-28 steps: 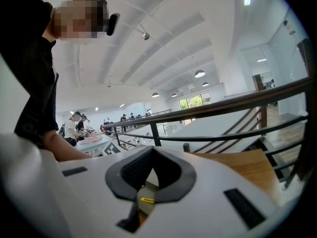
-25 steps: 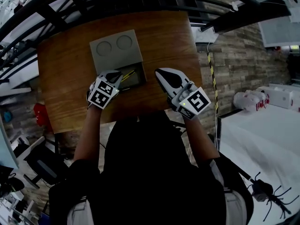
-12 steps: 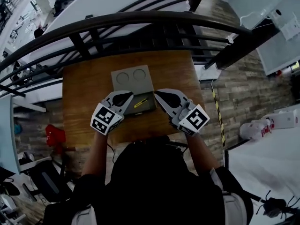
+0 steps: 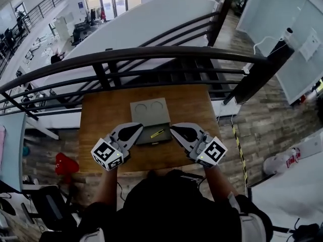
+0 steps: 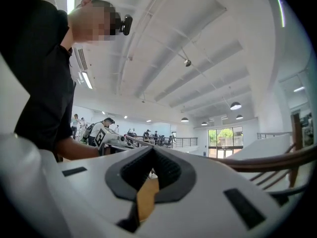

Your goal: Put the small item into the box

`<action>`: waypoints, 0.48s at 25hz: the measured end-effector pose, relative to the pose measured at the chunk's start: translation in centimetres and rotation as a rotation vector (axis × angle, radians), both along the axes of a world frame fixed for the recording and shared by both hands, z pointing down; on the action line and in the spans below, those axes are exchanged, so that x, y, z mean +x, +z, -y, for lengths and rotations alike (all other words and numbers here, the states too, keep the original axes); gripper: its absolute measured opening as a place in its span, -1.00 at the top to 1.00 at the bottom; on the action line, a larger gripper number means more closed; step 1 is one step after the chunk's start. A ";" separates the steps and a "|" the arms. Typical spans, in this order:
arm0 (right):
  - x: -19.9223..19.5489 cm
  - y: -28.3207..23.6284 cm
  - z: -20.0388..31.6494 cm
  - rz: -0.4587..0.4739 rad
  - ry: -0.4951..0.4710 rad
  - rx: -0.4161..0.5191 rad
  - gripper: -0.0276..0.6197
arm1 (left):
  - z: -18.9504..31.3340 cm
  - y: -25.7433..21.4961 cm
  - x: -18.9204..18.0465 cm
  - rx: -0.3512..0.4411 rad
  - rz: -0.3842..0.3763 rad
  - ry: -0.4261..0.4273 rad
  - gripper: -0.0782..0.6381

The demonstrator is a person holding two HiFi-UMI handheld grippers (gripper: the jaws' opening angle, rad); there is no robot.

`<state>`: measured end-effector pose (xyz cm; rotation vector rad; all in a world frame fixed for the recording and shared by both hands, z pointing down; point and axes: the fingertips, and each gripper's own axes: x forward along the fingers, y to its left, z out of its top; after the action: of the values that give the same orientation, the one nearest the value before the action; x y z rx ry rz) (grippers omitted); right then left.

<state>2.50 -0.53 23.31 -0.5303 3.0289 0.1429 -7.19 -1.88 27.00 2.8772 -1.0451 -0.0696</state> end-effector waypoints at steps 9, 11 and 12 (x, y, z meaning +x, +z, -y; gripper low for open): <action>2.6 0.2 -5.3 0.001 -0.056 -0.012 0.88 | -7.5 -3.5 1.9 0.010 -0.201 0.039 0.74; 3.6 0.6 -6.9 -0.003 -0.074 -0.026 0.88 | -9.3 -3.0 2.8 -0.008 -0.237 0.054 0.74; 4.1 0.8 -7.8 0.000 -0.081 -0.038 0.88 | -10.2 -2.7 3.3 -0.021 -0.249 0.053 0.74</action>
<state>6.65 7.23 24.12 -0.4088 3.0525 0.0818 -3.88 8.28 24.32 2.7820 -0.9166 -0.3996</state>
